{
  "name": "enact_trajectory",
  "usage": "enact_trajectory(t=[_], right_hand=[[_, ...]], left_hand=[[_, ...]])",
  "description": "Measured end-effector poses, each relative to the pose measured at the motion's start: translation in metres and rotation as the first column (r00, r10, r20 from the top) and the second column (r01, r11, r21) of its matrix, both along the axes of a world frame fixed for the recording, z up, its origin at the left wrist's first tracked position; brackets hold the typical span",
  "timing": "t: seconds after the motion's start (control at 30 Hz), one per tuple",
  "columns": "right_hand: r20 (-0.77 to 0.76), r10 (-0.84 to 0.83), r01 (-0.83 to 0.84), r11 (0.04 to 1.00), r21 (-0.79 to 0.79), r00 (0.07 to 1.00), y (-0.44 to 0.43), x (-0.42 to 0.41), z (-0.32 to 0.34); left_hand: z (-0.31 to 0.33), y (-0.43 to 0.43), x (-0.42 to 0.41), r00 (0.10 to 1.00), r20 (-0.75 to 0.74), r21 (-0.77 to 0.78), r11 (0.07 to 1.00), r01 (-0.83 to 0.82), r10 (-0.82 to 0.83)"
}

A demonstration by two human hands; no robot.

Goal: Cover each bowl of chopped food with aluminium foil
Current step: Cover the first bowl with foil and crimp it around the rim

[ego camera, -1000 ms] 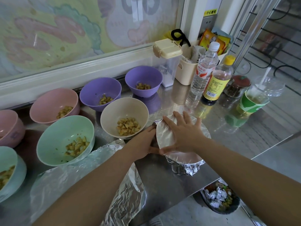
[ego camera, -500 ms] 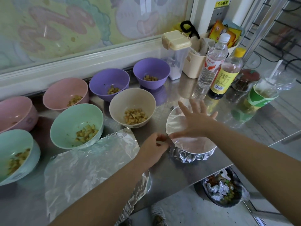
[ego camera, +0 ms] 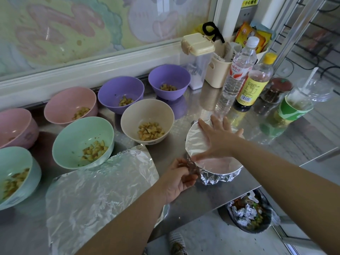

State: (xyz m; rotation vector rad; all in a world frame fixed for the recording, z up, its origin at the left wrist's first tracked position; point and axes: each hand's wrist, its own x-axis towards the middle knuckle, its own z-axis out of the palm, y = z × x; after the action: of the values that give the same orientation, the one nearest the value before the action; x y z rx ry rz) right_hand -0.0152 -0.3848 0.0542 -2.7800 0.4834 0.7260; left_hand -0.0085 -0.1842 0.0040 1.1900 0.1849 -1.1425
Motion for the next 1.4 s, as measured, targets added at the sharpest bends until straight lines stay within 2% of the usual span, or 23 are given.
enact_trajectory(t=[0.23, 0.33, 0.47, 0.6, 0.8, 1.0, 1.13, 1.2, 1.3, 1.4], right_hand=[[0.004, -0.004, 0.004, 1.0, 0.01, 1.0, -0.002, 0.0, -0.003], [0.003, -0.006, 0.006, 1.0, 0.007, 1.0, -0.001, 0.0, -0.003], [0.006, -0.003, 0.003, 1.0, 0.002, 1.0, -0.002, 0.0, -0.005], [0.005, -0.003, 0.003, 1.0, 0.002, 1.0, -0.002, 0.001, -0.006], [0.005, -0.013, 0.013, 1.0, -0.001, 1.0, 0.0, 0.0, -0.005], [0.002, -0.017, 0.017, 1.0, -0.008, 1.0, 0.0, 0.0, -0.006], [0.006, -0.014, 0.014, 1.0, -0.01, 1.0, 0.0, 0.0, -0.006], [0.014, -0.015, 0.015, 1.0, -0.013, 1.0, 0.0, 0.0, -0.006], [0.022, -0.014, 0.014, 1.0, -0.016, 1.0, 0.001, -0.001, -0.007], [0.021, -0.013, 0.014, 1.0, -0.016, 1.0, 0.0, -0.001, -0.007]], left_hand=[[-0.009, 0.011, 0.002, 0.993, 0.019, -0.075, 0.99, 0.116, -0.115], [-0.01, 0.013, 0.003, 0.994, 0.044, -0.076, 0.991, 0.107, -0.104], [-0.014, 0.01, 0.005, 0.965, 0.209, 0.017, 0.987, 0.161, -0.161], [-0.012, 0.008, 0.005, 0.868, 0.424, 0.168, 0.964, 0.206, -0.259], [-0.008, 0.004, 0.012, 0.732, 0.589, 0.309, 0.932, 0.188, -0.343], [-0.003, 0.001, 0.022, 0.6, 0.693, 0.4, 0.906, 0.142, -0.4], [0.001, -0.002, 0.029, 0.537, 0.704, 0.459, 0.875, 0.157, -0.465], [0.003, -0.004, 0.034, 0.576, 0.664, 0.461, 0.868, 0.186, -0.476], [0.008, -0.006, 0.042, 0.682, 0.561, 0.442, 0.866, 0.232, -0.469], [0.01, -0.009, 0.046, 0.889, 0.344, 0.292, 0.934, 0.205, -0.303]])
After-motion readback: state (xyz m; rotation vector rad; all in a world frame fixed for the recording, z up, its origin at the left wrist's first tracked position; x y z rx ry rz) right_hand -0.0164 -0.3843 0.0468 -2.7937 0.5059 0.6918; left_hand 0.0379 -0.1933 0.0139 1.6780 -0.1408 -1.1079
